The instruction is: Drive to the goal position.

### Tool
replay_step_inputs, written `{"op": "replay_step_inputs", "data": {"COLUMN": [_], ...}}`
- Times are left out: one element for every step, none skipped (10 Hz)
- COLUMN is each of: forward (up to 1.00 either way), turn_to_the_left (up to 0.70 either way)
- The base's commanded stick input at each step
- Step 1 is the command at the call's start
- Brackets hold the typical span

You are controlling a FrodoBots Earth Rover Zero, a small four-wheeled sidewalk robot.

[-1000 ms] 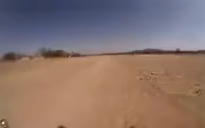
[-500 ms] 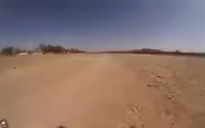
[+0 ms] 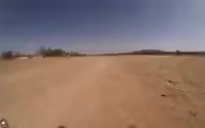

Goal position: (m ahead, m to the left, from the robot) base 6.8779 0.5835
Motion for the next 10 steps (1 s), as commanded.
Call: {"op": "replay_step_inputs", "data": {"forward": [1.00,1.00,1.00,1.00,1.00,1.00,1.00,1.00,1.00,1.00], "turn_to_the_left": [0.00,0.00,0.00,0.00,0.00,0.00,0.00,0.00,0.00,0.00]}}
